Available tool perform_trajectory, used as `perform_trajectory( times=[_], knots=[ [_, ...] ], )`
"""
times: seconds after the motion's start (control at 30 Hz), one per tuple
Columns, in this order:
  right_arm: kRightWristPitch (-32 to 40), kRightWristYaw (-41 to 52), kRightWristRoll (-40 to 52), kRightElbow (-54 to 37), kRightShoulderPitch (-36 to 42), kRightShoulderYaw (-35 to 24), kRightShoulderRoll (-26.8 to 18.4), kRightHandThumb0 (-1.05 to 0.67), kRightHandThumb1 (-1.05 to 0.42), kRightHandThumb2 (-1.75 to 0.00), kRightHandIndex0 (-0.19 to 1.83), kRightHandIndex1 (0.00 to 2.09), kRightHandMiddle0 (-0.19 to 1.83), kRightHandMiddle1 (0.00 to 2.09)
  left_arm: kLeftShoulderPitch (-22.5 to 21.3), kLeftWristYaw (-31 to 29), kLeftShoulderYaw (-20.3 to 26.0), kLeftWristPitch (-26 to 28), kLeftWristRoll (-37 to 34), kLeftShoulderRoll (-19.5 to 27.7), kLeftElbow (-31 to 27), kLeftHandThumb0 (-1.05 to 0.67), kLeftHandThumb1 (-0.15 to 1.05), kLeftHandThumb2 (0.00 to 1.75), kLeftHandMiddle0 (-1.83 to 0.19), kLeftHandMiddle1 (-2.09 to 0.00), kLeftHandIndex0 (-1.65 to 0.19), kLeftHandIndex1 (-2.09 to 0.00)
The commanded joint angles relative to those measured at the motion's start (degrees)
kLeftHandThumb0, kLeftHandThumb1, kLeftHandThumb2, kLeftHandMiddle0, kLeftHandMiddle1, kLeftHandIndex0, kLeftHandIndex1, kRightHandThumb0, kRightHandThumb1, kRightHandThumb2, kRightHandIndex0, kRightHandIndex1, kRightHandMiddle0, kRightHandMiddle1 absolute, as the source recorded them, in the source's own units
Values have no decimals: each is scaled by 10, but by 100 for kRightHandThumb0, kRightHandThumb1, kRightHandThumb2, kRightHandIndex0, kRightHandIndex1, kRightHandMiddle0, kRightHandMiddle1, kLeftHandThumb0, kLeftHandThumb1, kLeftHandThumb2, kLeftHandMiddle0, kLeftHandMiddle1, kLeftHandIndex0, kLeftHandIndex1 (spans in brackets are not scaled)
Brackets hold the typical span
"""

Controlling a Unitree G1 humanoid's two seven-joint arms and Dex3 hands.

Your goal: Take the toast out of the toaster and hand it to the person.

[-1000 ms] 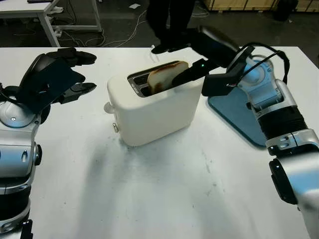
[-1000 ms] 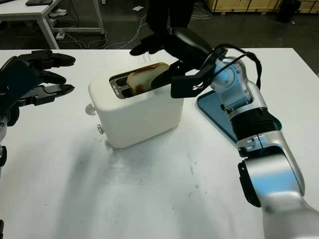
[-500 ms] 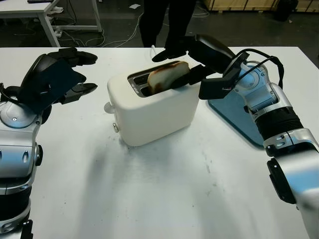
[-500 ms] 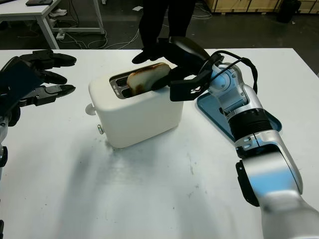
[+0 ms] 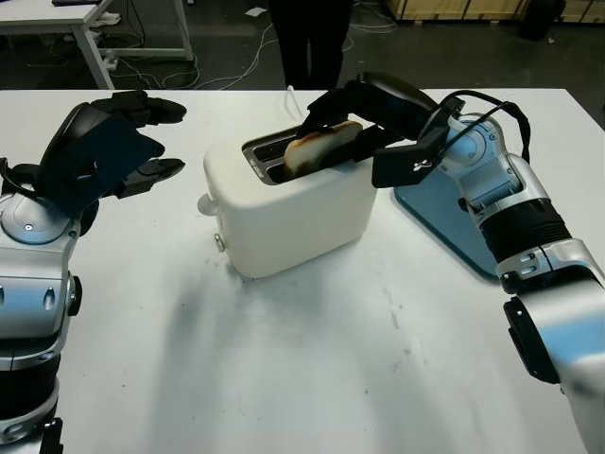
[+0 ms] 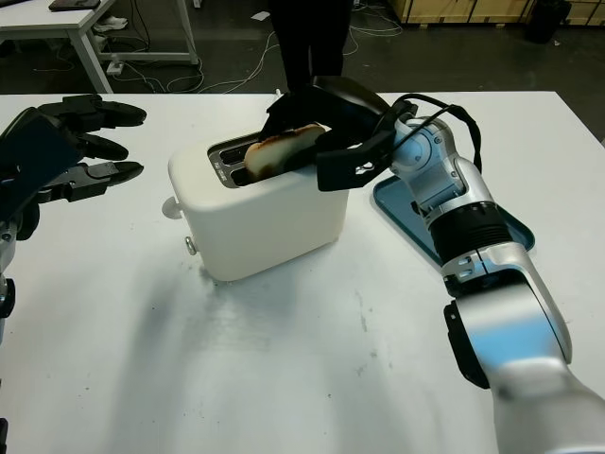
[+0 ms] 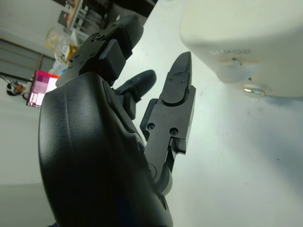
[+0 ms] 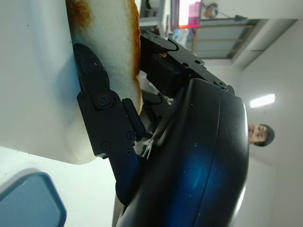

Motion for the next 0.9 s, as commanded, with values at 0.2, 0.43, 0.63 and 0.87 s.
perform_trajectory(
  times=[0.2,0.43,0.63,0.87],
  knots=[
    [-10,3,-8,-2,5,10,-3,-42,-76,-1,111,167,94,166,7,7,-1,-6,3,-2,2,-8,92,14,-21,-112,-45,-45],
    [-63,-63,-34,13,-3,11,-11,-45,-92,-27,134,174,107,174,1,5,-5,3,1,0,1,-8,92,15,-19,-110,-43,-45],
    [-37,-59,16,10,-21,-33,-9,-46,-92,-45,124,175,95,175,3,5,-4,0,-1,-1,1,-6,92,16,-19,-109,-42,-46],
    [6,-73,62,47,-70,-93,-17,-46,-92,-42,103,175,78,175,4,7,-2,11,1,-2,-5,-7,92,16,-19,-109,-41,-47]
  ],
)
